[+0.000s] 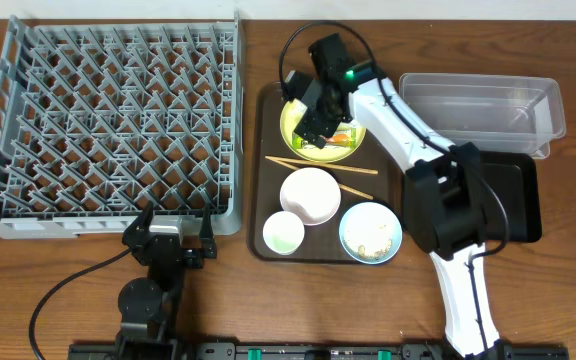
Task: Sort waste into correct bins and load items into the dishwasher
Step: 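Reach the right gripper to the yellow plate and grasp the wrapper and tissue, then carry the wrapper and tissue with the right gripper into the clear bin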
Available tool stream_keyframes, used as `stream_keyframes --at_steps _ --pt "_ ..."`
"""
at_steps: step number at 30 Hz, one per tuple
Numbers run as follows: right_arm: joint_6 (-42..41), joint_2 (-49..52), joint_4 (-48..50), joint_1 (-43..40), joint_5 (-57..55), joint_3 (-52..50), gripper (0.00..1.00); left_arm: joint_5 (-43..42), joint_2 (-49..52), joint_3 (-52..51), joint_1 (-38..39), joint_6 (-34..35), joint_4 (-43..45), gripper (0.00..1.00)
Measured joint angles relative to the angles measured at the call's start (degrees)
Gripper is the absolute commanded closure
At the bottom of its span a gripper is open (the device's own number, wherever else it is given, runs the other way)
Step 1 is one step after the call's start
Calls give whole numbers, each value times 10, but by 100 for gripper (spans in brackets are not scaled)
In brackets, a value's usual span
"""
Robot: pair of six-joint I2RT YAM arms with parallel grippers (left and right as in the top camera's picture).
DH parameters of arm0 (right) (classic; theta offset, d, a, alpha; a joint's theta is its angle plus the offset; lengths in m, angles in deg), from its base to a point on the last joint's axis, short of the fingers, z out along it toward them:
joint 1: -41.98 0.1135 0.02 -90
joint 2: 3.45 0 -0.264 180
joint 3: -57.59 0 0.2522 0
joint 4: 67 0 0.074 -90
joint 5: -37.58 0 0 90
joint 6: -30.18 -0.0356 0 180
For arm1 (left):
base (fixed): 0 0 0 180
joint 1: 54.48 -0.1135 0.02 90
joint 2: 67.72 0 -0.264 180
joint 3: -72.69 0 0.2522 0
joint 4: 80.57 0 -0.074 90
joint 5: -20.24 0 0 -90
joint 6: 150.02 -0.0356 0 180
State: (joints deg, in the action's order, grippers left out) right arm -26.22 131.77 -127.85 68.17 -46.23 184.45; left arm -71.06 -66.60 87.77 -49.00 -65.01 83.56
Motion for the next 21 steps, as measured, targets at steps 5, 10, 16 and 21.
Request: stream_keyframes --at_steps 5,10,16,21 --pt "4 17 -1 0 -18 0 5 0 0 0 0 0 0 4" --pt "7 24 -10 0 -22 3 64 0 0 0 0 0 0 4" --pt "-5 30 -10 0 -25 5 99 0 0 0 0 0 0 4" --pt "-71 30 -5 0 -66 20 99 0 0 0 0 0 0 4"
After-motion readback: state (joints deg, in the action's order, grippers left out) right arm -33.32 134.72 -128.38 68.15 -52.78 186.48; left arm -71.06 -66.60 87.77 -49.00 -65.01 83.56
